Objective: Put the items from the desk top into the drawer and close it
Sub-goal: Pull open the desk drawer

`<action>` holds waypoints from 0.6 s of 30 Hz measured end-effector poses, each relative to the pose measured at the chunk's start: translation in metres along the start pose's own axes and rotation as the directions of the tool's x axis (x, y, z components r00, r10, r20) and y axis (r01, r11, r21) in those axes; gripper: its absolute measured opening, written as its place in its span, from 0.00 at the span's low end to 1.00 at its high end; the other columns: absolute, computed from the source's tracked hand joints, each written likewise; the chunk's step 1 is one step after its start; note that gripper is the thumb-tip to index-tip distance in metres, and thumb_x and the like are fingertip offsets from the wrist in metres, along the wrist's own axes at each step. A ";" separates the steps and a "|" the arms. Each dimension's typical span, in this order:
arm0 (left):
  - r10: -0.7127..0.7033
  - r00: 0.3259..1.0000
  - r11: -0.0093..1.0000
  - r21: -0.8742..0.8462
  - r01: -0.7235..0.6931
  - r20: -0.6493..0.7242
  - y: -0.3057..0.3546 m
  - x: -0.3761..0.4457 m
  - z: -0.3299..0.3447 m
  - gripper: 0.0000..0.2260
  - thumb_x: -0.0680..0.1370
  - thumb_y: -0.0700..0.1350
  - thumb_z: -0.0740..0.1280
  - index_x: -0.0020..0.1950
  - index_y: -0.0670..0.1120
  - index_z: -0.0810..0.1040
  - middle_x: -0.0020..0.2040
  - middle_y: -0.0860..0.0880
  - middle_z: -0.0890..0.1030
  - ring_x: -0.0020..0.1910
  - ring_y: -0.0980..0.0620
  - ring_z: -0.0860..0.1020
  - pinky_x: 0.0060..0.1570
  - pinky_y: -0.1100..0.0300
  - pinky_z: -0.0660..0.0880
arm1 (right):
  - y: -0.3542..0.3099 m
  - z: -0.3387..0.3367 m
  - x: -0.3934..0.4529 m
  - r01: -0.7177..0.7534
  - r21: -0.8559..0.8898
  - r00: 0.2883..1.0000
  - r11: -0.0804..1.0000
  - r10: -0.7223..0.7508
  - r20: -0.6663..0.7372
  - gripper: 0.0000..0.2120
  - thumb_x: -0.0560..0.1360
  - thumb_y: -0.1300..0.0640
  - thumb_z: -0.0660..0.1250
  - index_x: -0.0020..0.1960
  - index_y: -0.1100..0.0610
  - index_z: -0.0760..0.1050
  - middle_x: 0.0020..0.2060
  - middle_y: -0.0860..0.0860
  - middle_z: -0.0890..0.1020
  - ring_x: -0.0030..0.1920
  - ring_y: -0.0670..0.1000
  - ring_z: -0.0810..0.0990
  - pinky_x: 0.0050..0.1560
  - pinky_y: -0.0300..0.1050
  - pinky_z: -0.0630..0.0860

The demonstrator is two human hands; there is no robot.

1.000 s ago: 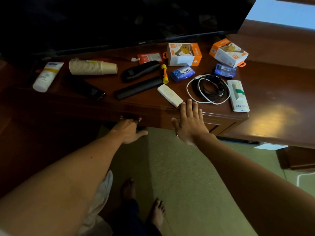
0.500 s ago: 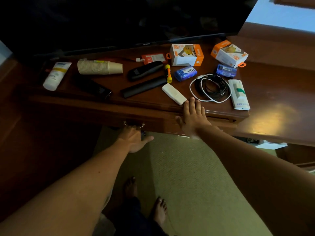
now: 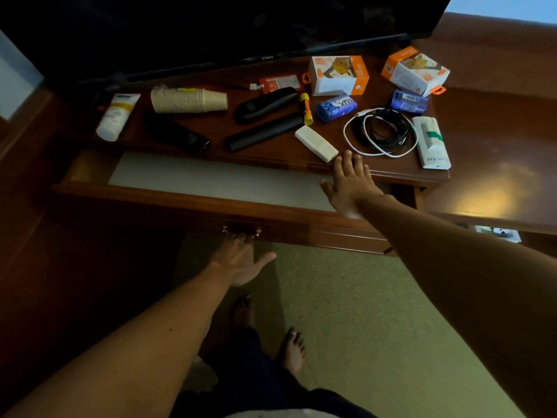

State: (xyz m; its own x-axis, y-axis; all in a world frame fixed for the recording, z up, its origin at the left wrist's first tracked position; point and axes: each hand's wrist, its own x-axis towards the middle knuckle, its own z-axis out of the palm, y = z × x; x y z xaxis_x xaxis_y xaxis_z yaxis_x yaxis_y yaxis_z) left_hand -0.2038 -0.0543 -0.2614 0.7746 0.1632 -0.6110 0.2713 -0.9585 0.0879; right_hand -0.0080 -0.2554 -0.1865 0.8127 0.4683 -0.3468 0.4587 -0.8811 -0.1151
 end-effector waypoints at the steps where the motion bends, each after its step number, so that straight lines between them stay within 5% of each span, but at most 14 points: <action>1: -0.003 1.000 1.000 -0.002 0.003 0.011 0.000 -0.004 0.003 0.45 0.75 0.75 0.42 0.81 0.43 0.53 0.80 0.40 0.57 0.79 0.41 0.56 0.75 0.46 0.57 | -0.001 0.002 -0.002 0.005 -0.005 1.000 1.000 -0.005 -0.013 0.36 0.83 0.41 0.45 0.81 0.62 0.39 0.79 0.61 0.38 0.78 0.63 0.36 0.77 0.57 0.40; 18: 0.001 0.999 1.000 -0.028 -0.002 -0.033 -0.001 -0.041 0.030 0.41 0.77 0.72 0.44 0.79 0.45 0.59 0.77 0.41 0.66 0.74 0.41 0.65 0.71 0.46 0.65 | -0.033 0.013 -0.016 -0.010 -0.017 1.000 1.000 0.010 -0.025 0.35 0.83 0.40 0.43 0.81 0.60 0.39 0.80 0.59 0.38 0.79 0.62 0.37 0.78 0.58 0.40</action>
State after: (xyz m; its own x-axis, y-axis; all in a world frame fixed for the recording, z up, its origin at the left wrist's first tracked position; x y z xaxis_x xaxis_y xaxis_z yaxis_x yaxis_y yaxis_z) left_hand -0.2532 -0.0672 -0.2601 0.7934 0.1703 -0.5844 0.2857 -0.9519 0.1106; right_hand -0.0410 -0.2345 -0.1894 0.8257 0.4614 -0.3245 0.4566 -0.8845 -0.0959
